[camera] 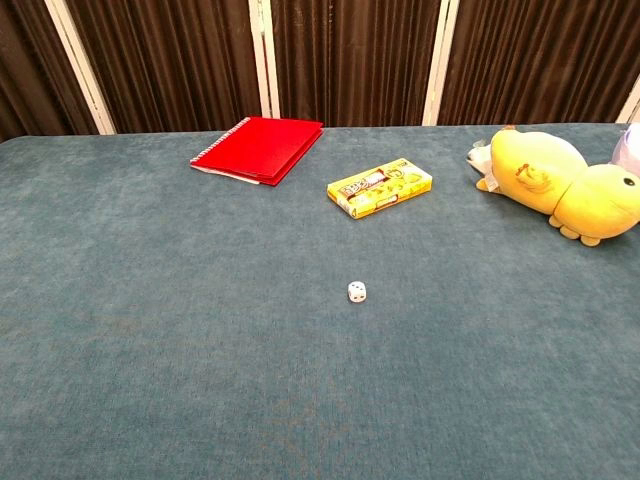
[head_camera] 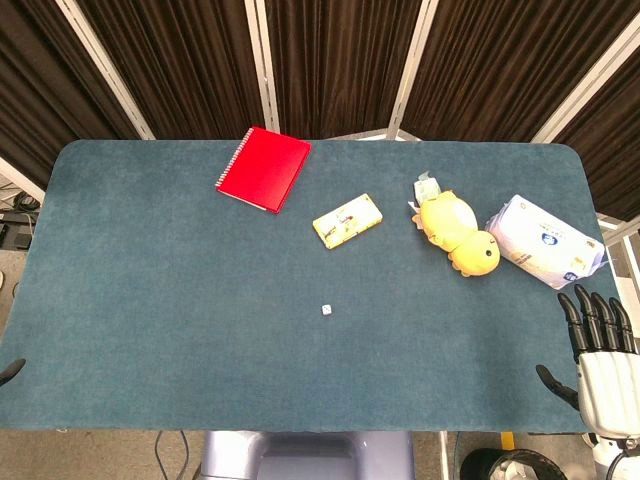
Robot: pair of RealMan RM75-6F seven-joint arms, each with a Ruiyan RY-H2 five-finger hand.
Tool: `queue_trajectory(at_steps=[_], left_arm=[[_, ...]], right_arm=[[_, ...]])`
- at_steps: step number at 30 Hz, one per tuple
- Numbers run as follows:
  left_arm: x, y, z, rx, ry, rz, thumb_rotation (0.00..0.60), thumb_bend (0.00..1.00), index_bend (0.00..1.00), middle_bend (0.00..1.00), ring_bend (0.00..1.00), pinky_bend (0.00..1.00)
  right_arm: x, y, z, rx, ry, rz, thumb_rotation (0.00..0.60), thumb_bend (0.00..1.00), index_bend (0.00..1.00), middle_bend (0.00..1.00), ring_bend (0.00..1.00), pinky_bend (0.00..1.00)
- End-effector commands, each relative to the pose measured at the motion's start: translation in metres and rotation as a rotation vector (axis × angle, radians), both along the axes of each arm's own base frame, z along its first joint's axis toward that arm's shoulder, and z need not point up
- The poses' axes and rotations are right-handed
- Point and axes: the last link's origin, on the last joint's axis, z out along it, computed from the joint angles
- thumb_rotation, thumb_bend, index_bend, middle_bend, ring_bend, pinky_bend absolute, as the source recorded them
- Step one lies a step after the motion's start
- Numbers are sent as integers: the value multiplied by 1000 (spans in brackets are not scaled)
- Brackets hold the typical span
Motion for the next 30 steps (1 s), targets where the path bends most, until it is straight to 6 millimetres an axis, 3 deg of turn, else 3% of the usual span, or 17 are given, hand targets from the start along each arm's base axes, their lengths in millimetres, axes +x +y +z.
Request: queue_trajectory(at_steps=[1,6,7,8,10,12,14,17,21,30], left_arm=[[-1,1,0,-3,0,3,600,0,0,0,0,0],[-1,3,0,-8,-4,9,600,0,0,0,0,0],[-1,4,0,-6,-3,9,600,0,0,0,0,0],[-1,5,-1,-7,-2,10,600,0,0,0,0,0],[-1,8,-3,-11,-1,11,600,0,0,0,0,0],[-2,13,-4,-17,2,15,600,0,0,0,0,0],[-4,16,-6,-22,5,25,600,0,0,0,0,0],[-9,22,-8,-28,7,53,600,0,0,0,0,0],[-14,28,-8,-23,14,80,600,0,0,0,0,0],[-23,37,-10,-12,25,136,600,0,0,0,0,0]], right_arm=[[1,-2,-1,1,0,0,600,0,0,0,0,0],[3,-12,-9,33,-8,9,600,0,0,24,0,0],[4,-18,-12,46,-6,15,600,0,0,77,21,0],[6,-25,-14,61,4,29,600,1,0,200,109,22],[12,-42,-20,88,47,79,600,69,0,453,365,319],[22,-59,-28,128,75,111,600,293,0,638,628,819],[35,-72,-36,187,56,148,600,458,0,718,722,964],[57,-95,-56,335,23,202,600,599,0,761,771,1000],[81,-130,-79,535,41,248,600,686,0,775,787,1000],[134,-174,-133,813,84,333,600,734,0,784,799,1000]])
